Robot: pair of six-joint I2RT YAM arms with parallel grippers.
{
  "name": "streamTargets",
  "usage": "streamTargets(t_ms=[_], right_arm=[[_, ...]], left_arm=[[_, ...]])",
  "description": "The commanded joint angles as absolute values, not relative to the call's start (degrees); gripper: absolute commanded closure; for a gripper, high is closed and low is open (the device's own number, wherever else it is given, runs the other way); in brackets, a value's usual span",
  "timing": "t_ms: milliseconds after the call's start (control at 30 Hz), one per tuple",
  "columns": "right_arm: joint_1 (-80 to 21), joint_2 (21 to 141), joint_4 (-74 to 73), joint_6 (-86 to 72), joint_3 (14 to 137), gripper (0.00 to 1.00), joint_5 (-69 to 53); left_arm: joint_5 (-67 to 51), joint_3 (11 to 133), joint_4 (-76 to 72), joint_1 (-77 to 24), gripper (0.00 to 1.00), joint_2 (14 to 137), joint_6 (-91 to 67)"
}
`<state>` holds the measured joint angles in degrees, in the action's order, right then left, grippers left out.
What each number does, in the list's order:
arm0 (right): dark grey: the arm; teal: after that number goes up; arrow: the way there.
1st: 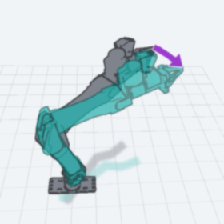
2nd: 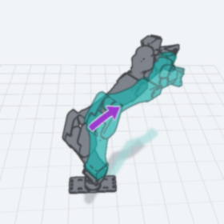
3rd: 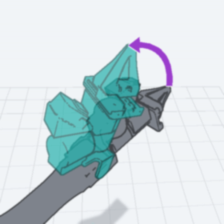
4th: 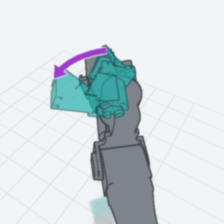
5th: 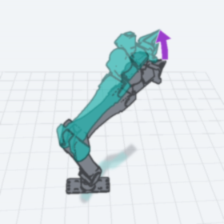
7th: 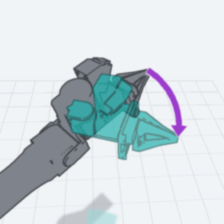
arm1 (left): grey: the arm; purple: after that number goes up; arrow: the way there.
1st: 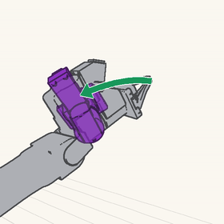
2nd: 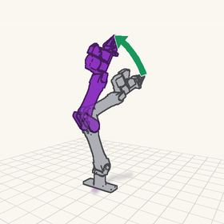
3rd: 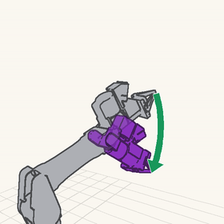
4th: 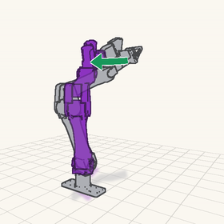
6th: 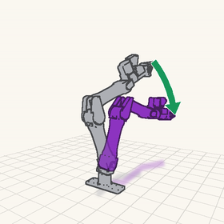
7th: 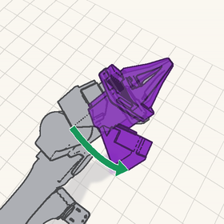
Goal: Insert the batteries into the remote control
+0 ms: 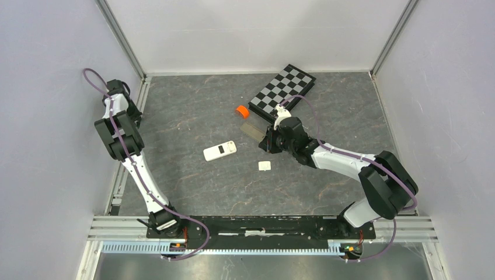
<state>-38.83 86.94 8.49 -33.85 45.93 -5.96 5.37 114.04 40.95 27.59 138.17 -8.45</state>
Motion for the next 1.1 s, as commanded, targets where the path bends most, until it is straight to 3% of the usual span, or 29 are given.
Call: streamTargets(t_ms=[0, 267, 467, 1067], right_arm=[[-38.4, 84.8, 9.7, -34.2, 45.9, 0.78, -5.4], [-38.2, 84.7, 9.9, -34.3, 45.8, 0.78, -5.3], [-38.1, 84.4, 9.9, -34.4, 45.6, 0.79, -4.9], [-38.0, 84.1, 11.2, -34.9, 44.7, 0.8, -5.4]], left_arm=[[3.7, 111.2, 46.5, 33.9, 0.75, 141.7, -14.6], [3.3, 111.0, 46.3, 34.3, 0.81, 141.6, -14.6], [3.2, 111.2, 46.3, 34.3, 0.98, 141.1, -14.5], [0.2, 111.6, 46.4, 34.1, 0.98, 135.9, -11.4]])
